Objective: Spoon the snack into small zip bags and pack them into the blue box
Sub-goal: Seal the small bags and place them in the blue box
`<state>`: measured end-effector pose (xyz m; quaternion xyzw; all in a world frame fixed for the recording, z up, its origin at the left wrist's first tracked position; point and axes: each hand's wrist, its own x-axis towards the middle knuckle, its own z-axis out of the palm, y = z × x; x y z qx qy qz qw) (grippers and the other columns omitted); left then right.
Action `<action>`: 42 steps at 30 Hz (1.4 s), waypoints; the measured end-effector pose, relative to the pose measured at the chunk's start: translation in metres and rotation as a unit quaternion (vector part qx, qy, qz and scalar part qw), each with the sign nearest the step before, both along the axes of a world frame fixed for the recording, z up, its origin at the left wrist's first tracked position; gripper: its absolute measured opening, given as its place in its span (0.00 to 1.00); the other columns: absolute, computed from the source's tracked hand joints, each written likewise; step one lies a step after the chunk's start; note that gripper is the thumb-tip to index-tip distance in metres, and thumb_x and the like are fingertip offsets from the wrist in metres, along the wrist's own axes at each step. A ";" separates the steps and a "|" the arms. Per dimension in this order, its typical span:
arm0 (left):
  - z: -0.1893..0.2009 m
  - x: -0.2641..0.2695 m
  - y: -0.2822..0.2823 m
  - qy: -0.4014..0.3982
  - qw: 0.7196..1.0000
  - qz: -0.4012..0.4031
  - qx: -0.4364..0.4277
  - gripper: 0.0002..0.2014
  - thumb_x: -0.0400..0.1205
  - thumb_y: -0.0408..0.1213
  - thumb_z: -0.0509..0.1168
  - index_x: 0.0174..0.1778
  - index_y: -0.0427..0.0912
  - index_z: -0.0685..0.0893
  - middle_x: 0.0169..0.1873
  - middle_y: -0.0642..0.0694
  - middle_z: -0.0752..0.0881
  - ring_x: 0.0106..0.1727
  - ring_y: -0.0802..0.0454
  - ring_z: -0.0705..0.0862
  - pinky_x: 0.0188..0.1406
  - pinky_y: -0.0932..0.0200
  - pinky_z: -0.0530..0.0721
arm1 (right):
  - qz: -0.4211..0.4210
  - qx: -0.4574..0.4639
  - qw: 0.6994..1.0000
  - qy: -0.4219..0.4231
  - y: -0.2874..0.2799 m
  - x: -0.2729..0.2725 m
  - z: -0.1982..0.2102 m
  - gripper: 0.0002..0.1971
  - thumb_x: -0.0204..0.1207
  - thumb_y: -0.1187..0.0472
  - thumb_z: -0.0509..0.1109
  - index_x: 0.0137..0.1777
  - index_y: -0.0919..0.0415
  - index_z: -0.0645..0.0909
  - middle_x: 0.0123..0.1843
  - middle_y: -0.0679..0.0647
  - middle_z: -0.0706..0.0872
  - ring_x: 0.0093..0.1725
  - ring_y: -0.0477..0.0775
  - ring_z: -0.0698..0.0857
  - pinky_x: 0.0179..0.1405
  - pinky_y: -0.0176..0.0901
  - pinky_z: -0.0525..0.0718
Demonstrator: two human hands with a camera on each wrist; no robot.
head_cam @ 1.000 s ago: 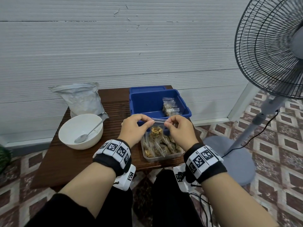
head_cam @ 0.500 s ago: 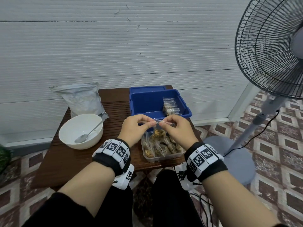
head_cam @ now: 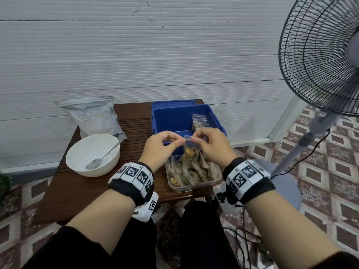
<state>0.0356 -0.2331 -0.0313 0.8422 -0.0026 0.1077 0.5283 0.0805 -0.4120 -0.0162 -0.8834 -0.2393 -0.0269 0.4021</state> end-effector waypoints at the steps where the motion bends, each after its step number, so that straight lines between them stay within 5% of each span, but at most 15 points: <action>1: 0.001 0.002 0.002 -0.006 1.000 0.005 -0.012 0.01 0.78 0.43 0.72 0.42 0.53 0.88 0.42 0.56 0.90 0.47 0.66 0.85 0.56 0.64 0.79 | -0.003 0.001 1.000 0.004 -0.002 0.006 0.007 0.11 0.78 0.61 0.70 0.36 0.46 0.78 0.35 0.39 0.81 0.40 0.43 0.79 0.47 0.43 0.76; 4: 0.000 0.012 0.016 -0.014 0.999 0.043 -0.018 0.08 0.81 0.47 0.68 0.47 0.48 0.88 0.46 0.55 0.89 0.50 0.67 0.84 0.50 0.76 0.75 | -0.006 0.018 1.000 0.025 -0.009 0.026 0.034 0.06 0.79 0.62 0.70 0.41 0.54 0.81 0.37 0.44 0.83 0.41 0.47 0.81 0.46 0.44 0.78; 9: -0.005 0.033 0.043 0.005 0.994 0.107 0.007 0.08 0.84 0.48 0.64 0.51 0.50 0.85 0.48 0.61 0.84 0.50 0.70 0.79 0.43 0.82 0.69 | -0.004 -0.044 0.998 0.037 -0.022 0.070 0.068 0.03 0.77 0.60 0.72 0.42 0.57 0.84 0.37 0.49 0.86 0.40 0.47 0.83 0.46 0.44 0.80; 11: -0.009 0.044 0.051 0.013 0.992 0.124 0.003 0.07 0.85 0.46 0.64 0.51 0.50 0.84 0.49 0.58 0.85 0.50 0.66 0.80 0.44 0.80 0.70 | 0.005 -0.085 0.995 0.053 -0.025 0.088 0.073 0.04 0.76 0.60 0.73 0.43 0.59 0.85 0.41 0.55 0.89 0.45 0.52 0.85 0.51 0.47 0.81; 15: -0.017 0.067 0.063 0.034 0.990 0.135 0.022 0.11 0.85 0.47 0.62 0.56 0.48 0.86 0.55 0.54 0.85 0.56 0.58 0.81 0.53 0.65 0.72 | 0.031 -0.215 0.974 0.069 -0.025 0.119 0.073 0.04 0.77 0.57 0.73 0.43 0.56 0.85 0.41 0.49 0.86 0.47 0.50 0.82 0.46 0.40 0.75; 25: -0.039 0.107 0.073 0.029 0.989 0.121 0.073 0.15 0.85 0.44 0.64 0.66 0.48 0.84 0.69 0.51 0.79 0.62 0.65 0.72 0.66 0.64 0.68 | 0.132 -0.425 0.887 0.128 -0.010 0.160 0.041 0.06 0.77 0.55 0.72 0.47 0.56 0.86 0.41 0.46 0.84 0.45 0.47 0.80 0.50 0.42 0.77; 29: -0.043 0.110 0.074 0.015 0.988 0.135 0.068 0.15 0.85 0.42 0.64 0.66 0.44 0.84 0.66 0.51 0.80 0.59 0.67 0.72 0.53 0.86 0.65 | 0.135 -0.444 0.876 0.131 -0.007 0.162 0.030 0.07 0.74 0.55 0.75 0.47 0.56 0.89 0.40 0.44 0.84 0.45 0.46 0.80 0.53 0.44 0.79; 32: -0.043 0.110 0.074 0.013 0.988 0.138 0.066 0.14 0.85 0.41 0.64 0.65 0.44 0.84 0.65 0.52 0.80 0.59 0.67 0.72 0.45 0.91 0.63 | 0.124 -0.463 0.870 0.113 -0.006 0.163 0.022 0.05 0.72 0.51 0.77 0.44 0.51 0.89 0.36 0.41 0.83 0.43 0.45 0.81 0.49 0.42 0.80; 36: -0.044 0.108 0.074 0.015 0.989 0.136 0.062 0.14 0.85 0.41 0.65 0.65 0.45 0.84 0.67 0.52 0.80 0.61 0.68 0.72 0.50 0.87 0.63 | 0.121 -0.474 0.867 0.094 -0.005 0.164 0.020 0.04 0.71 0.50 0.77 0.41 0.49 0.88 0.36 0.42 0.83 0.42 0.46 0.81 0.41 0.40 0.76; 39: -0.043 0.107 0.074 0.021 0.989 0.133 0.053 0.14 0.85 0.42 0.64 0.66 0.45 0.84 0.68 0.52 0.80 0.63 0.67 0.72 0.61 0.74 0.67 | 0.120 -0.472 0.868 0.097 -0.007 0.163 0.026 0.05 0.71 0.51 0.77 0.43 0.51 0.89 0.37 0.43 0.84 0.42 0.45 0.80 0.34 0.36 0.75; 42: -0.043 0.106 0.073 0.023 0.990 0.133 0.048 0.14 0.85 0.43 0.65 0.65 0.46 0.84 0.69 0.52 0.79 0.64 0.65 0.72 0.65 0.67 0.67 | 0.123 -0.476 0.865 0.102 -0.007 0.162 0.029 0.05 0.69 0.52 0.78 0.43 0.51 0.90 0.38 0.44 0.86 0.42 0.45 0.81 0.36 0.35 0.76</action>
